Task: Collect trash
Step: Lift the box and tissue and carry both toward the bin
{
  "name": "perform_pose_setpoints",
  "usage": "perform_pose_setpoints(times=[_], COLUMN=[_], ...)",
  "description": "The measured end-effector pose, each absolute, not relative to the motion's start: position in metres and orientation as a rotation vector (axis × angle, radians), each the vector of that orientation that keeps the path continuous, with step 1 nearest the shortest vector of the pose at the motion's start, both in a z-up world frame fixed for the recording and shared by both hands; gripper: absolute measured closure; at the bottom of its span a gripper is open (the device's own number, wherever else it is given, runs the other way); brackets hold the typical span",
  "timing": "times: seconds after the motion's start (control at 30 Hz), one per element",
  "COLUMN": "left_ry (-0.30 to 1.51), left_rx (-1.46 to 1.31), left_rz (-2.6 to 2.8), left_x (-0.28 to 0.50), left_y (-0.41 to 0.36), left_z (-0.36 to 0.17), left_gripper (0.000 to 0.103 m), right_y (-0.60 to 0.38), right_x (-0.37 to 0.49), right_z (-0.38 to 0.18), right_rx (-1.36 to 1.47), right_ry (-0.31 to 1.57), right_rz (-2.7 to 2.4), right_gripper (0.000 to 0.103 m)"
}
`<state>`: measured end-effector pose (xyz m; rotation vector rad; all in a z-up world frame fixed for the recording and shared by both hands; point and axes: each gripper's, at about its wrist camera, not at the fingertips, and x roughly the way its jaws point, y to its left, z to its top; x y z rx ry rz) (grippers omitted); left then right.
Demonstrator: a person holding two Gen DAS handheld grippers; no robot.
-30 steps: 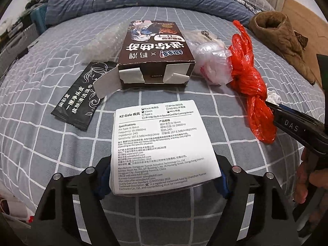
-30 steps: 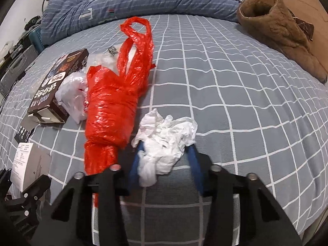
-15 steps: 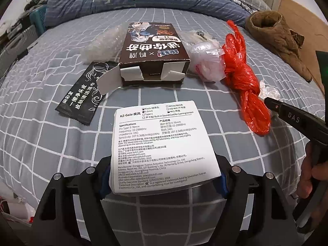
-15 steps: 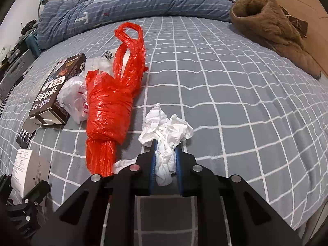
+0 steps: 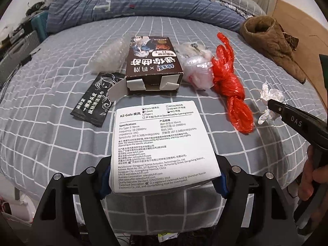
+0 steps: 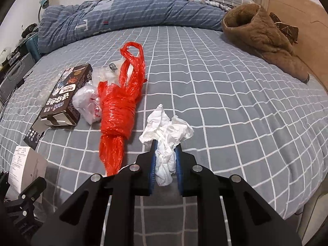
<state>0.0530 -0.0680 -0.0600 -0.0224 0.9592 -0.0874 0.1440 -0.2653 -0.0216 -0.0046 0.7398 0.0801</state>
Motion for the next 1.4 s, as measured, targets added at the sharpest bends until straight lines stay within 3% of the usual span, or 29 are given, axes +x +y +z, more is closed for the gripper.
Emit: perform_pose_setpoints(times=[1.4], left_ry=[0.901], left_rx=[-0.033], left_rz=[-0.127], left_x=[-0.046], left_y=[-0.052], left_z=[0.002], left_gripper=[0.029], right_y=[-0.232], right_x=[-0.008], right_z=[0.024], right_rx=[-0.068], right_ry=[0.686], right_rz=[0.125], right_gripper=[0.087])
